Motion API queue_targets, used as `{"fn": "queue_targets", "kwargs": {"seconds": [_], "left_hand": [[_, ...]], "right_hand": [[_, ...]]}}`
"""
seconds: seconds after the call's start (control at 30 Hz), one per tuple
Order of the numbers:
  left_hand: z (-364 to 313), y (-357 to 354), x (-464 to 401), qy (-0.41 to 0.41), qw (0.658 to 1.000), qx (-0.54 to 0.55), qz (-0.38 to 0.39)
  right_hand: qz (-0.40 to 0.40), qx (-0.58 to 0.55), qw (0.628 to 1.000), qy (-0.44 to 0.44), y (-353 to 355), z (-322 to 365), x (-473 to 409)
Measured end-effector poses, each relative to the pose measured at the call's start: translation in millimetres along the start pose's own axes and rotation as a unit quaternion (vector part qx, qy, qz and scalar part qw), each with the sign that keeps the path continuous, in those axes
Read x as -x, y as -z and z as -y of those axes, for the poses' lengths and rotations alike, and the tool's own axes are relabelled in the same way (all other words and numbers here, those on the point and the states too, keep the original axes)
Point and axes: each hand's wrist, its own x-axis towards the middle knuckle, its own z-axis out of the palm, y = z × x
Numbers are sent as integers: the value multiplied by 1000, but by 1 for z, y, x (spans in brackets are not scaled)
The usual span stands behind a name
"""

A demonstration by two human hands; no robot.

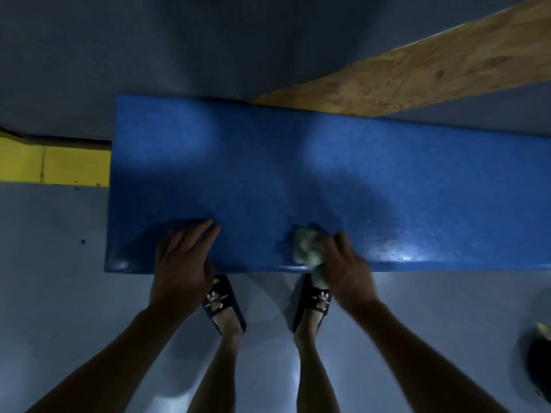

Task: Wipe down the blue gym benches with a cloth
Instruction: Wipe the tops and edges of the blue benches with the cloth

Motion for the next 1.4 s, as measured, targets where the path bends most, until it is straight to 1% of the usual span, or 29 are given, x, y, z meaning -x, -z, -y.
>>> {"fn": "queue_targets", "kwargs": {"seconds": [0.03,0.07,0.13,0.2,0.23,0.27,0.3,0.33,0.4,0.47,0.53,0.57,0.6,0.63,0.67,0.73,0.77,0.8,0.83,0.9,0.93,1.03,1.1,1.17,1.2,1.23,1.27,1.33,1.4], "left_hand": [[1,0,0,-5,1000,3,0],[3,0,0,-9,1000,4,0],[6,-1,0,-17,1000,4,1],[8,-3,0,-23,1000,-1,3],[8,-4,0,-22,1000,-2,5],[8,-4,-1,-19,1000,-5,7],[8,-3,-2,-16,1000,-8,11],[8,-3,-3,-14,1000,-13,15],[7,-1,-5,-17,999,-19,22],[8,1,-7,-21,999,-24,25],[9,2,-7,-25,999,-25,24],[9,2,-7,-26,999,-22,22],[10,2,-7,-26,999,-17,21],[9,2,-7,-25,999,-12,19],[9,2,-7,-26,1000,-6,17],[10,1,-7,-30,999,2,11],[10,1,-6,-33,999,3,9],[10,0,-6,-34,999,1,7],[10,-1,-6,-33,999,-3,6],[10,-1,-7,-24,1000,-9,8],[10,-1,-7,-22,1000,-11,12],[14,1,-11,-28,999,-12,20],[16,1,-16,-33,999,-12,25],[19,2,-18,-39,999,-11,22],[20,3,-18,-43,999,-9,17],[20,2,-17,-46,999,-7,11],[20,2,-17,-48,999,-4,7],[20,1,-16,-50,999,-4,8],[19,1,-16,-45,999,-11,17]], "right_hand": [[-13,5,999,-48,10,-25,1],[-26,-3,992,-121,19,-46,3],[-61,-31,960,-272,23,-64,4],[-108,-51,920,-373,7,-39,-1],[-133,-68,907,-395,-5,-14,-5],[-149,-85,903,-394,-19,16,-8],[-160,-97,909,-373,-32,48,-9],[-158,-104,922,-338,-43,80,-8],[-117,-109,953,-257,-52,126,-1],[-59,-108,979,-161,-45,130,6],[-12,-54,997,-48,-29,96,9],[2,-24,1000,-12,-21,71,11],[3,-6,1000,-16,-13,43,12],[-12,0,998,-59,-3,16,13],[-32,-6,991,-133,7,-9,14],[-81,-33,948,-307,18,-45,15],[-97,-37,923,-371,17,-48,13],[-103,-43,907,-407,12,-40,11],[-108,-53,904,-410,3,-21,7],[-115,-81,927,-347,-21,38,2],[-110,-89,943,-302,-33,72,1],[-56,-85,986,-132,-54,160,1],[-49,-51,997,-18,-50,171,-6],[-29,-4,997,66,-38,139,-16],[-10,25,996,80,-31,112,-21],[6,52,997,64,-24,79,-26],[7,75,997,21,-14,45,-30],[-21,110,989,-94,12,-18,-34],[-23,124,973,-195,37,-52,-36]]}}
